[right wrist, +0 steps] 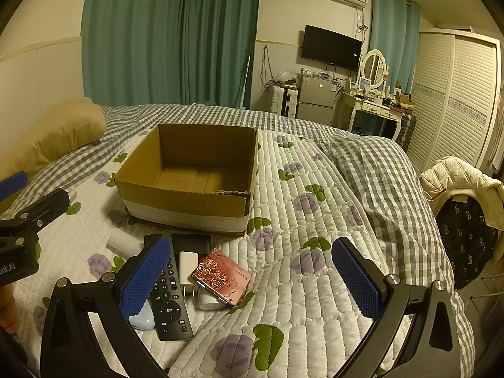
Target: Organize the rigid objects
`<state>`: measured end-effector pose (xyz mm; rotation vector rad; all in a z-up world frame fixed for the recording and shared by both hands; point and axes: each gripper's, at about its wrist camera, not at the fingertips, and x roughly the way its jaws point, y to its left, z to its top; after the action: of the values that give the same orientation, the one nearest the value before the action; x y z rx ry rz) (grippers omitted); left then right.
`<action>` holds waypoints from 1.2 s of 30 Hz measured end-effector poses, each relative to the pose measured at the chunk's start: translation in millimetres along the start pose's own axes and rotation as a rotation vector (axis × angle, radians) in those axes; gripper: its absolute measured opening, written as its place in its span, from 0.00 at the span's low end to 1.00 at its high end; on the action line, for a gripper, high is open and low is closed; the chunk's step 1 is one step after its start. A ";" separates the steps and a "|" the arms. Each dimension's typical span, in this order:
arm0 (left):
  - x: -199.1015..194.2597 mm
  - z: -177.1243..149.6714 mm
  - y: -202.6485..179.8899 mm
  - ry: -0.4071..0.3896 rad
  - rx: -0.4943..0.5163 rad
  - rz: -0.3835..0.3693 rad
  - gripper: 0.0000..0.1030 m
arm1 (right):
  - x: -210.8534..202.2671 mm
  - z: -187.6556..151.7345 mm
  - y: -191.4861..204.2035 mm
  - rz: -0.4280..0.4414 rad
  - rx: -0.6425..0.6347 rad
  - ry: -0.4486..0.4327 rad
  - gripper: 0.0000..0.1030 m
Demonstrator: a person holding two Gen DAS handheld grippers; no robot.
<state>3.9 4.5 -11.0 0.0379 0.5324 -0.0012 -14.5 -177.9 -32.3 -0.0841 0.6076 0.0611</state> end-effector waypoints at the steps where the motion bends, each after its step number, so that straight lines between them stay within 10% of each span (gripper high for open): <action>1: 0.1 0.0 -0.2 0.000 0.001 -0.001 1.00 | -0.3 -0.1 -0.2 0.000 0.000 0.000 1.00; 36: 10.0 -3.1 -3.8 0.050 -0.005 -0.007 1.00 | 0.3 3.2 0.6 -0.009 -0.018 0.013 1.00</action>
<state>10.8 0.9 -18.9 0.0314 0.5829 -0.0054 -12.6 -177.0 -29.9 -0.1050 0.6198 0.0578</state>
